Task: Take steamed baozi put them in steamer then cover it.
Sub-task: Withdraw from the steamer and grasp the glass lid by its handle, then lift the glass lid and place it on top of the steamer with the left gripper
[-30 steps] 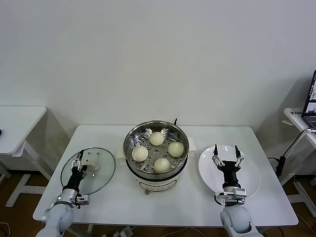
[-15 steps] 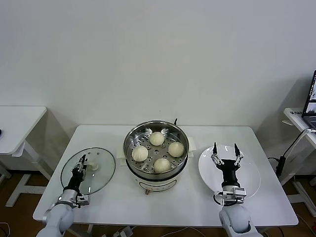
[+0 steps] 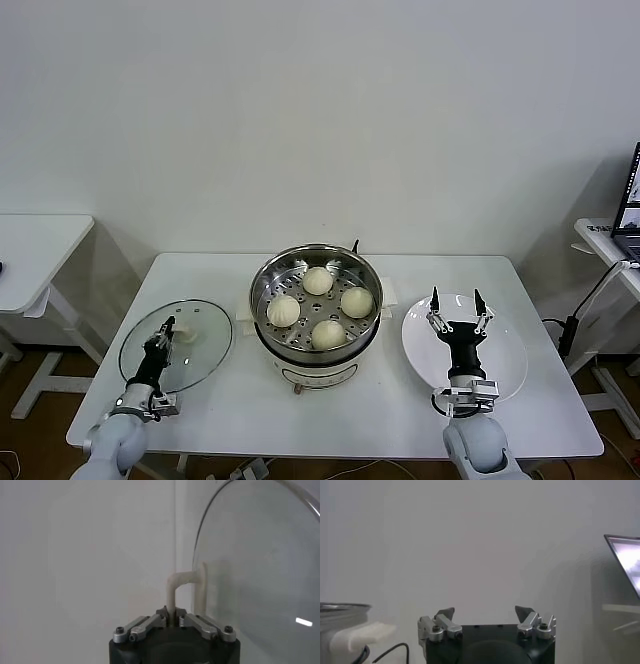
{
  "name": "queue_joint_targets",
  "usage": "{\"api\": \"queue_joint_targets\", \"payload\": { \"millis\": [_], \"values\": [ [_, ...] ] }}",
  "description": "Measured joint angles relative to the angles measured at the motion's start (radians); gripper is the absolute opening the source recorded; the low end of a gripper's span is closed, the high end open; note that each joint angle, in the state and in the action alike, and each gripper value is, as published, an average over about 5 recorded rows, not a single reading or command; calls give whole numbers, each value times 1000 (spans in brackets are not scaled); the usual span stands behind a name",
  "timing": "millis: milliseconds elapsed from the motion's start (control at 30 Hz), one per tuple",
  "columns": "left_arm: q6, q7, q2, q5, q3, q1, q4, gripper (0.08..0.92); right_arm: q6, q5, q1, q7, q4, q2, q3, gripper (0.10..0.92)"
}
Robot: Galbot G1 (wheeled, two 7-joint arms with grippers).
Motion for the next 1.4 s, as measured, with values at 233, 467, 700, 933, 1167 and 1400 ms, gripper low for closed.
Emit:
{"api": "queue_joint_targets", "payload": {
  "millis": [233, 467, 700, 933, 1167, 1400],
  "values": [
    [48, 33, 15, -75, -22, 55, -175, 187, 0, -2, 3, 0, 1, -3, 3, 823],
    [167, 109, 17, -135, -5, 106, -440, 187, -1, -3, 3, 0, 1, -7, 10, 823],
    [319, 215, 1, -132, 102, 105, -703, 187, -1, -7, 2, 0, -2, -2, 14, 823],
    [456, 331, -45, -48, 285, 54, -821, 187, -1, -13, 7, 0, -11, 8, 19, 823],
    [553, 436, -122, 82, 445, -24, -788, 187, -2, -18, 9, -1, -26, 22, 28, 823],
    [595, 505, -207, 215, 519, -86, -703, 187, -1, -23, 11, -5, -42, 34, 30, 823]
  ]
}}
